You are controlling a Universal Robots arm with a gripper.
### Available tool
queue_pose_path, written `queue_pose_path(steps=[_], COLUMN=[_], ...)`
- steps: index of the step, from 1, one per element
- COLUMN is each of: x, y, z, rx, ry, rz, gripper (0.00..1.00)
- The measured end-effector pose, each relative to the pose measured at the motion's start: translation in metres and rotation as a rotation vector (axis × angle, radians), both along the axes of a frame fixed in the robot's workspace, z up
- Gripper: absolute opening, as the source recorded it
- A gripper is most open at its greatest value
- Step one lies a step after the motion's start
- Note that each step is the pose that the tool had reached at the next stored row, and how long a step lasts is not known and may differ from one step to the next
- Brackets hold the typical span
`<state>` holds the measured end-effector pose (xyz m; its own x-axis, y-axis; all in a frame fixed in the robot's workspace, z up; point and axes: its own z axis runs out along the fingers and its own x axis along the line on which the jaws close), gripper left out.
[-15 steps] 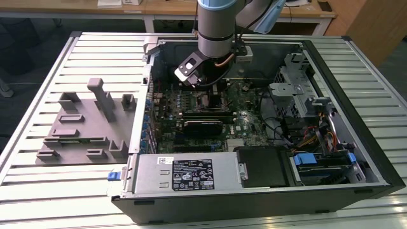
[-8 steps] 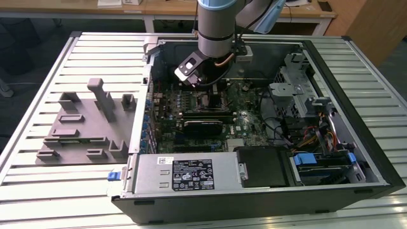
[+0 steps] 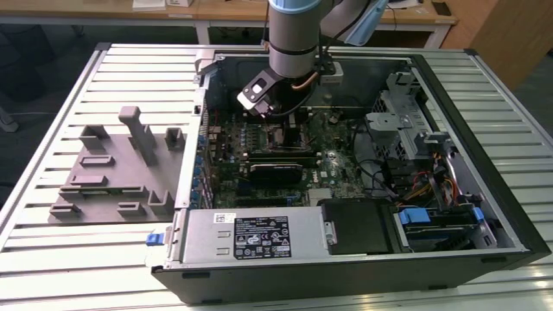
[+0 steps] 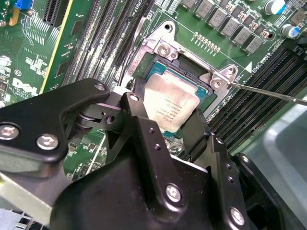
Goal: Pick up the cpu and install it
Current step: 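Place the cpu into insertion slot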
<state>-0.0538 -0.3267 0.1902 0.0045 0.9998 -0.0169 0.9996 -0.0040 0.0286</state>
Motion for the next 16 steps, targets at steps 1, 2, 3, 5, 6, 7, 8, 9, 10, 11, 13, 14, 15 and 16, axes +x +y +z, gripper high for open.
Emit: queue_pose_path(steps=[1,2,3,5,6,7,8,9,10,11,13,14,15,16], x=[0.0,0.0,0.0,0.0,0.0,0.0,0.0,0.0,0.0,0.0001,0.0002,0.0001,0.0,0.0], y=[0.0,0.0001,0.0001,0.0001,0.0001,0.0001,0.0001,0.0001,0.0002,0.0003,0.0005,0.0003,0.0002,0.0002], z=[-0.0002,-0.0005,-0.0007,-0.0009,-0.001,-0.001,-0.001,-0.001,-0.0011,-0.0014,-0.0017,-0.0014,-0.0011,-0.0011], rx=[0.0,0.0,-0.0001,0.0001,0.0002,0.0002,0.0002,0.0002,0.0005,0.0014,0.002,0.0009,0.0003,0.0003], ry=[0.0,0.0001,0.0001,0.0,-0.0001,-0.0001,-0.0001,-0.0001,-0.0005,-0.001,-0.0012,-0.0006,-0.0002,-0.0002], rz=[0.0,0.0,0.0,0.0,0.0,0.0,0.0,0.0,0.0,0.0,0.0,0.0,0.0,0.0], gripper=[0.54,0.54,0.54,0.54,0.54,0.54,0.54,0.54,0.55,0.55,0.61,0.61,0.61,0.61])
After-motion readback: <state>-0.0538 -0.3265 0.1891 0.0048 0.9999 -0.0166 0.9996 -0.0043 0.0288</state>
